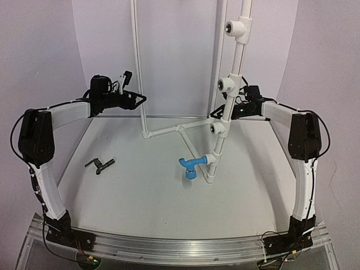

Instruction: Install the water faucets

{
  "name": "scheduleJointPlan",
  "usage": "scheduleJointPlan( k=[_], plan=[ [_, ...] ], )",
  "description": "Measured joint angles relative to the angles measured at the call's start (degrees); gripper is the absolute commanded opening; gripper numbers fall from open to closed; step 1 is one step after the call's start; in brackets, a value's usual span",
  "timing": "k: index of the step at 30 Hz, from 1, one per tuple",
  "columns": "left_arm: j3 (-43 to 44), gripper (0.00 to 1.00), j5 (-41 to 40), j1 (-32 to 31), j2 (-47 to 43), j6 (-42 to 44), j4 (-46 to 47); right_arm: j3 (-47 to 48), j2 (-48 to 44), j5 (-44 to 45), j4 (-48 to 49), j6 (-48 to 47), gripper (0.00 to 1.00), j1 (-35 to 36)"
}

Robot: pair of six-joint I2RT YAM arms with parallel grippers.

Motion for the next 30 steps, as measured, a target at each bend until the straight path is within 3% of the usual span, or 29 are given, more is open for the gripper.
scheduleJointPlan(
  k=[4,9,14,19,24,30],
  plan=[
    [-6.1,0.87,0.02,1.41,-9.53,-1.2,-10.62,1.63,0.0,1.43,-0.33,-2.43,0.96,-0.03],
    [-8.37,0.84,-2.54,7.38,-17.16,-0.65,-29.44,6.51,0.35,3.54,-0.75,-2.89,0.98,-0.6],
    [-8.35,0.76,-9.2,9.0,-16.87,0.53,-47.7,12.62,1.63,-0.04,-0.18,-0.83,0.98,-2.47],
    [-8.28,0.65,-16.96,9.74,-12.16,1.61,-62.16,12.61,2.78,-3.13,-0.12,-0.13,0.98,-4.52],
    [-8.28,0.61,-24.82,10.18,-10.26,3.66,-69.58,9.01,2.82,-3.15,-0.75,-1.01,0.98,-4.87],
    [-9.5,0.55,-33.92,10.48,-10.09,7.4,-71.14,7.46,2.82,-3.15,-2.6,-1.43,0.97,-4.47]
  ],
)
